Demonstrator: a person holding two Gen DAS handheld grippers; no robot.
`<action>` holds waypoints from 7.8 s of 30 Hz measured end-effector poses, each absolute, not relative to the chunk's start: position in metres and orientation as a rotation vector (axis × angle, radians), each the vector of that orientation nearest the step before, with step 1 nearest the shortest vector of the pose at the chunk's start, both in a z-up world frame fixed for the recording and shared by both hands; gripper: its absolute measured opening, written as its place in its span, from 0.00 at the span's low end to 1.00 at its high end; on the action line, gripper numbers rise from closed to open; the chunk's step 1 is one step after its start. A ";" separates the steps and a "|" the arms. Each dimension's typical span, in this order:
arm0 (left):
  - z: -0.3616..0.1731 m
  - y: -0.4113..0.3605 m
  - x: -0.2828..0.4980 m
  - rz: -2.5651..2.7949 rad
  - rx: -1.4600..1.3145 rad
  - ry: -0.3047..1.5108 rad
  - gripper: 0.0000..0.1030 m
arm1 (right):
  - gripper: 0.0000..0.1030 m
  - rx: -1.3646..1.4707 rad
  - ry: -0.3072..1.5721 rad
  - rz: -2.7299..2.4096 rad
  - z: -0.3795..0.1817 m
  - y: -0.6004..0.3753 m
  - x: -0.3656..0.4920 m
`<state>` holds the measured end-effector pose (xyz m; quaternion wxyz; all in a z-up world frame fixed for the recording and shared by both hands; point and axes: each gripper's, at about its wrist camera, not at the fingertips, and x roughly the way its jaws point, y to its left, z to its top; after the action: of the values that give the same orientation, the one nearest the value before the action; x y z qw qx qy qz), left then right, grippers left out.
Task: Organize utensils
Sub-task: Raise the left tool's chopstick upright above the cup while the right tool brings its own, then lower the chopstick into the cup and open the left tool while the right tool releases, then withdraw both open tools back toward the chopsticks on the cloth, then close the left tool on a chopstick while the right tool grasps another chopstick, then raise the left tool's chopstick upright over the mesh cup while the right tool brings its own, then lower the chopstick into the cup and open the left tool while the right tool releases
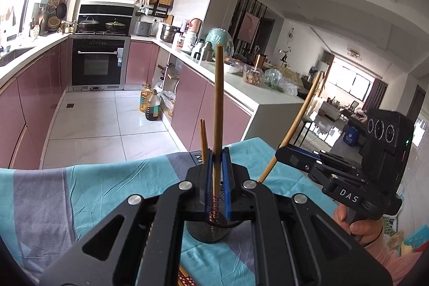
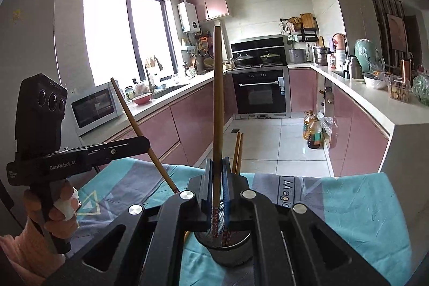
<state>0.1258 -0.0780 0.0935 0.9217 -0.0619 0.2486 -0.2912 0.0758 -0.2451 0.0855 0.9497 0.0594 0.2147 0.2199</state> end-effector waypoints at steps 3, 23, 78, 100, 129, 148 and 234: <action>0.088 -0.089 0.131 -0.597 -0.091 0.544 0.07 | 0.06 0.112 0.461 0.440 0.079 -0.242 0.085; 0.041 -0.116 0.151 -0.637 0.072 0.740 0.07 | 0.06 0.086 0.703 0.459 0.034 -0.234 0.116; -0.073 -0.022 0.103 -0.377 -0.063 0.841 0.40 | 0.33 0.101 0.856 0.629 -0.049 -0.154 0.060; -0.111 -0.036 0.112 -0.350 -0.007 0.924 0.29 | 0.26 0.053 0.914 0.557 -0.072 -0.129 0.073; -0.114 -0.033 0.118 -0.342 0.024 0.928 0.17 | 0.20 0.044 0.923 0.537 -0.073 -0.125 0.081; -0.116 -0.036 0.128 -0.320 0.029 0.930 0.15 | 0.17 0.022 0.923 0.467 -0.078 -0.119 0.098; 0.096 -0.061 0.118 -0.640 -0.204 0.494 0.07 | 0.05 0.157 0.449 0.471 0.076 -0.250 0.074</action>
<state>0.1179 -0.0609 0.0964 0.9144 -0.0989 0.2401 -0.3106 0.0743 -0.2502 0.0759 0.9446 0.0768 0.2202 0.2310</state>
